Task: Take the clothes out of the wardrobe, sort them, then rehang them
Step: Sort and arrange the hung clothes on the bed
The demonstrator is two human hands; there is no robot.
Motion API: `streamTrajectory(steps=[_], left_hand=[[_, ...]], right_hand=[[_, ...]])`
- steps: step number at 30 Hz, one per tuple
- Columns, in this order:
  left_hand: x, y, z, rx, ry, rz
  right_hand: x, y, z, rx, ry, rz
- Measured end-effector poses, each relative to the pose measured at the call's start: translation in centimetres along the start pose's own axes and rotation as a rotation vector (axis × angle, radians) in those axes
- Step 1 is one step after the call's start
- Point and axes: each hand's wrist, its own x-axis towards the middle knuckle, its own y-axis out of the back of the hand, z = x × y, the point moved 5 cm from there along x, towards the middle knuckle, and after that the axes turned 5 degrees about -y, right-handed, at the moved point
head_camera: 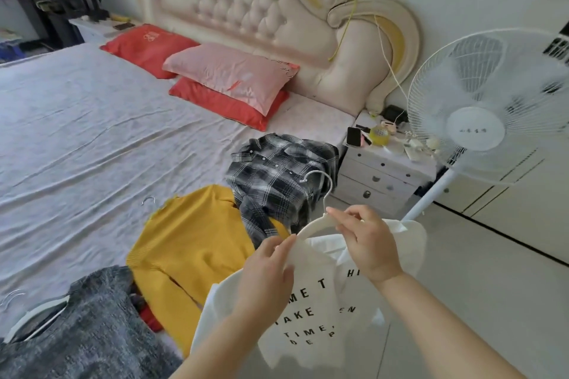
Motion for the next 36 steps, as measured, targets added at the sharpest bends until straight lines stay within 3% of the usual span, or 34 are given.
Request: streamTrajectory(steps=[15, 26, 36], left_hand=[[22.1, -7.7, -0.2, 0.058, 0.322, 0.105], [36.0, -8.7, -6.9, -0.025, 0.402, 0.123], [44.8, -7.0, -15.4, -0.072, 0.516, 0.123]], right_hand=[[20.5, -9.2, 17.2, 0.199, 0.185, -0.219], [33.9, -18.4, 22.4, 0.163, 0.234, -0.292], [43.2, -29.0, 22.5, 0.19, 0.244, -0.425]])
